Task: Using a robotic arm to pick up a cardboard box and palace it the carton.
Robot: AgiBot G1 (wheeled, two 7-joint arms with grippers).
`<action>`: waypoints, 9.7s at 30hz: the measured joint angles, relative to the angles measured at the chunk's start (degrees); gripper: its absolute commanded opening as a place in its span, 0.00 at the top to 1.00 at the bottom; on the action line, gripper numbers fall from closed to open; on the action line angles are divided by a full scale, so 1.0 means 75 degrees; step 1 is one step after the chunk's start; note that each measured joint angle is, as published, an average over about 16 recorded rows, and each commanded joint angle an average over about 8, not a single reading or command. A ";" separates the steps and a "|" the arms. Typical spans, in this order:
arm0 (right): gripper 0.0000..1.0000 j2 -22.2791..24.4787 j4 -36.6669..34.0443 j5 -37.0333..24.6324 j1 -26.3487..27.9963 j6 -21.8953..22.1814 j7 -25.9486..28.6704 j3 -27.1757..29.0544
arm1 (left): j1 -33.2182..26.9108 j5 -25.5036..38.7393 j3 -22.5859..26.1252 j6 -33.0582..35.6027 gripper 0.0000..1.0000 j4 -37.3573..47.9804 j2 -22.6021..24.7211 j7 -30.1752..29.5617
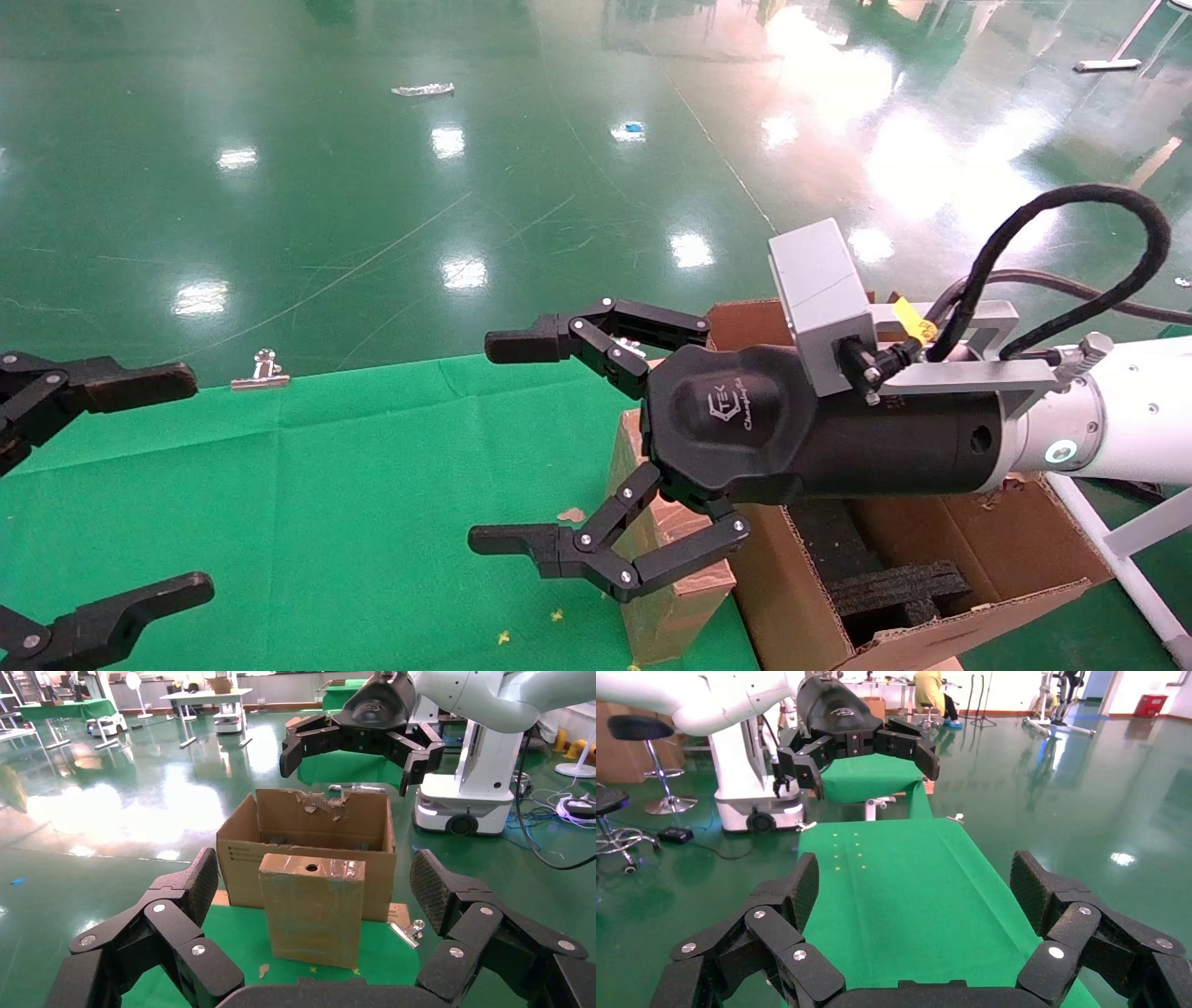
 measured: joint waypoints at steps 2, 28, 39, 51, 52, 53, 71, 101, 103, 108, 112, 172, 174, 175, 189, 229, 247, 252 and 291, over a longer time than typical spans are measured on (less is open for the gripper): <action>0.00 0.0000 0.0000 0.0000 0.0000 0.0000 0.0000 0.0000 | 0.0000 0.0000 0.0000 0.0000 0.00 0.0000 0.0000 0.0000; 0.00 -0.0667 0.0490 -0.2559 0.1516 -0.0154 0.1264 -0.1480 | -0.0004 -0.0003 0.0006 0.0002 0.00 0.0006 0.0000 0.0004; 0.00 -0.1774 0.0559 -0.5392 0.3634 -0.0546 0.2890 -0.3751 | -0.0005 -0.0005 0.0010 0.0001 0.00 0.0007 -0.0002 0.0006; 0.00 -0.1894 0.0590 -0.6332 0.6093 -0.0678 0.3872 -0.6133 | -0.0006 -0.0008 0.0014 -0.0001 0.00 0.0007 -0.0003 0.0009; 0.00 -0.1876 0.0591 -0.6325 0.6311 -0.0683 0.3921 -0.6338 | -0.0007 -0.0008 0.0015 -0.0001 0.00 0.0007 -0.0003 0.0009; 0.00 -0.1859 0.0593 -0.6310 0.6522 -0.0687 0.3963 -0.6542 | -0.0007 -0.0009 0.0015 -0.0002 0.00 0.0007 -0.0004 0.0009; 0.00 -0.2081 0.0574 -0.5174 0.8434 -0.0529 0.4486 -0.9705 | -0.0008 -0.0013 0.0021 -0.0004 0.00 0.0007 -0.0006 0.0012; 0.23 -0.2789 -0.1627 -0.4356 0.8152 -0.0156 1.0455 -1.0793 | -0.0010 -0.0020 0.0032 -0.0009 0.00 0.0007 -0.0010 0.0017; 0.48 -0.2878 -0.1742 -0.4379 0.8074 -0.0143 1.0498 -1.0835 | -0.0011 -0.0021 0.0033 -0.0009 0.04 0.0007 -0.0011 0.0018; 0.99 -0.3032 -0.1867 -0.4476 0.7977 -0.0113 1.0585 -1.0919 | -0.0011 -0.0022 0.0034 -0.0010 0.49 0.0007 -0.0011 0.0018; 1.00 -0.3079 -0.1828 -0.4555 0.7960 -0.0090 1.0653 -1.0963 | -0.0011 -0.0023 0.0036 -0.0010 0.87 0.0007 -0.0012 0.0019; 1.00 0.0516 -0.2730 -0.6054 1.0266 0.0173 0.7961 -1.0247 | -0.0016 -0.0036 0.0056 -0.0019 0.58 0.0007 -0.0020 0.0029; 1.00 0.0555 -0.2982 -0.6111 1.0089 0.0128 0.7915 -1.0356 | -0.0016 -0.0037 0.0056 -0.0019 0.33 0.0007 -0.0020 0.0029; 1.00 0.0560 -0.3110 -0.6131 0.9990 0.0113 0.7895 -1.0410 | -0.0016 -0.0037 0.0056 -0.0019 0.20 0.0007 -0.0020 0.0029; 1.00 0.0073 -0.4873 -0.6168 0.8565 0.0344 0.7660 -1.0917 | -0.0017 -0.0040 0.0061 -0.0021 0.00 0.0007 -0.0022 0.0032; 0.00 -0.1864 -0.8820 -0.4903 0.5082 0.2600 0.5703 -1.0513 | -0.0020 -0.0048 0.0073 -0.0026 0.00 0.0007 -0.0027 0.0038; 0.00 -0.2191 -0.9375 -0.5027 0.5268 0.2494 0.5394 -1.0590 | -0.0021 -0.0052 0.0079 -0.0029 0.00 0.0007 -0.0029 0.0041; 0.00 -0.2229 -0.9426 -0.5032 0.5376 0.2468 0.5305 -1.0590 | -0.0022 -0.0053 0.0080 -0.0029 0.00 0.0007 -0.0030 0.0041; 0.00 -0.1306 -0.7230 -0.3767 0.8651 0.1326 0.3334 -0.8993 | -0.0024 -0.0061 0.0090 -0.0035 0.00 0.0013 -0.0034 0.0048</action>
